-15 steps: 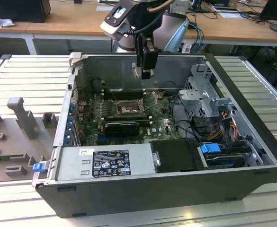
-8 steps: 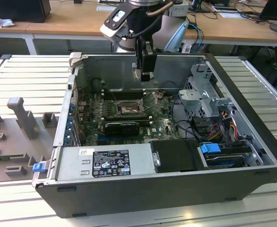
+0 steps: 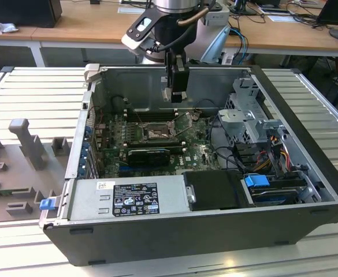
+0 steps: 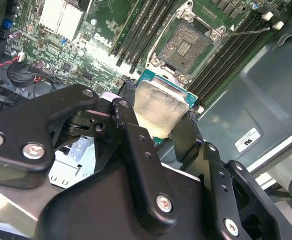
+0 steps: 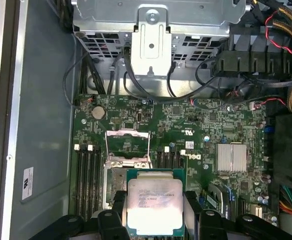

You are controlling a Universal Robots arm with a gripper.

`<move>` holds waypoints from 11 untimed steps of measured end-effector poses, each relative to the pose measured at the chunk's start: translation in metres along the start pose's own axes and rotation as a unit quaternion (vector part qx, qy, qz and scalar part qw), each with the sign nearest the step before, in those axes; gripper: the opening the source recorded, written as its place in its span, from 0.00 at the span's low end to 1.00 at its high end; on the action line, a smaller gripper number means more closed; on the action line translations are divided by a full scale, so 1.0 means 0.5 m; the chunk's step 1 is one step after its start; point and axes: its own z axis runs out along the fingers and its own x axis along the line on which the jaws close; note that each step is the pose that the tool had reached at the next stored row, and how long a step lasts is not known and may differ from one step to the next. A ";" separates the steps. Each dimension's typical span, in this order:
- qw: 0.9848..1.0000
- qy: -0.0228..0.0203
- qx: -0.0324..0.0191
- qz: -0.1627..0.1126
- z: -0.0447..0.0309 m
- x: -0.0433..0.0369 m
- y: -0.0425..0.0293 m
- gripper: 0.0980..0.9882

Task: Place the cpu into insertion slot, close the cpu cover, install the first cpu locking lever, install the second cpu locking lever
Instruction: 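Place the cpu into insertion slot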

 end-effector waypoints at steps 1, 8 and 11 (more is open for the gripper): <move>1.000 0.000 0.000 0.000 0.002 0.000 0.000 0.49; 1.000 0.000 0.000 0.003 0.011 0.000 -0.001 0.49; 1.000 0.000 0.000 0.004 0.018 0.000 -0.001 0.49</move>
